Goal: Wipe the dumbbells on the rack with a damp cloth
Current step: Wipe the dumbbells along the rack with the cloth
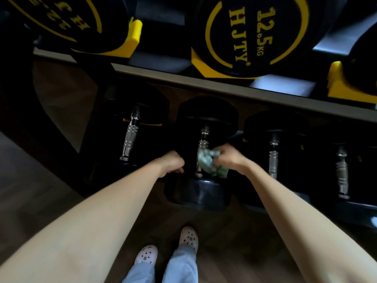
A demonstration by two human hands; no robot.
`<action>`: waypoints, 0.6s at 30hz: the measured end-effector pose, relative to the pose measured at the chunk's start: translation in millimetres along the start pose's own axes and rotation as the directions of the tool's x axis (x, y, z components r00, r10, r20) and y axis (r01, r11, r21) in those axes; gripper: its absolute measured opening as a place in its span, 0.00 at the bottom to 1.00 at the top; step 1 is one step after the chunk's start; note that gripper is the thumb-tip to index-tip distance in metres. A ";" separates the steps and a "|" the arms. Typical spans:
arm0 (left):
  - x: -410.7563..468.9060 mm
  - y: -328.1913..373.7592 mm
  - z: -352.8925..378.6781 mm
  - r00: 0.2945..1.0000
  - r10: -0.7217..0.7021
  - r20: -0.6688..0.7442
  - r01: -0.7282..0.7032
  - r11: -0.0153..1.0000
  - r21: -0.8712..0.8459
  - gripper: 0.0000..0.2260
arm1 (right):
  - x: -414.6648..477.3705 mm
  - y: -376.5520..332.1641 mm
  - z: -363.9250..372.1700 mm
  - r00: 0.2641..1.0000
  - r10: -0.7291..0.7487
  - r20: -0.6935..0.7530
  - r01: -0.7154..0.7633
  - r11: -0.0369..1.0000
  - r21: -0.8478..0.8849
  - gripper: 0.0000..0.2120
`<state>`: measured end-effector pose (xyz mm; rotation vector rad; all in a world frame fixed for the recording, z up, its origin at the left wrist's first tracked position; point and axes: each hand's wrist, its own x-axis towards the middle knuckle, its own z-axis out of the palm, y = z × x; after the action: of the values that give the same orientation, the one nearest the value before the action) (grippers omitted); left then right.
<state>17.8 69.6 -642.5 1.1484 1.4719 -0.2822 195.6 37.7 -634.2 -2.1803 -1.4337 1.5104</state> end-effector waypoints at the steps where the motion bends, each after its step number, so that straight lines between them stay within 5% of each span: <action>1: 2.2 -1.6 -1.8 1.000 -0.013 -0.001 0.013 0.999 -0.043 0.14 | 7.7 -4.1 -1.7 0.994 0.010 -0.112 -0.002 0.998 0.063 0.10; 3: 9.0 -5.9 -5.0 0.998 -0.050 -0.041 0.043 0.988 -0.149 0.13 | 19.9 -12.5 -0.3 0.943 0.009 -0.333 0.009 0.999 0.053 0.16; 6: 16.3 -12.7 -7.9 0.991 -0.106 -0.087 0.072 0.941 -0.331 0.12 | 28.2 -25.0 12.8 0.908 -0.154 -0.389 0.087 0.979 -0.185 0.18; 10: 16.5 -17.5 -10.3 0.986 -0.130 -0.101 0.076 0.903 -0.422 0.14 | 30.5 -25.7 34.5 0.930 -0.353 -0.100 0.269 0.841 -0.469 0.19; 18: 4.9 -12.0 -10.4 0.986 -0.124 -0.112 0.067 0.909 -0.410 0.14 | 1.0 -21.6 21.0 0.958 -0.161 0.236 0.252 0.867 -0.430 0.09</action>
<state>3.0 73.8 -648.8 0.7711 1.6167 0.0403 165.8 42.1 -633.0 -2.0477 -2.2071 1.4521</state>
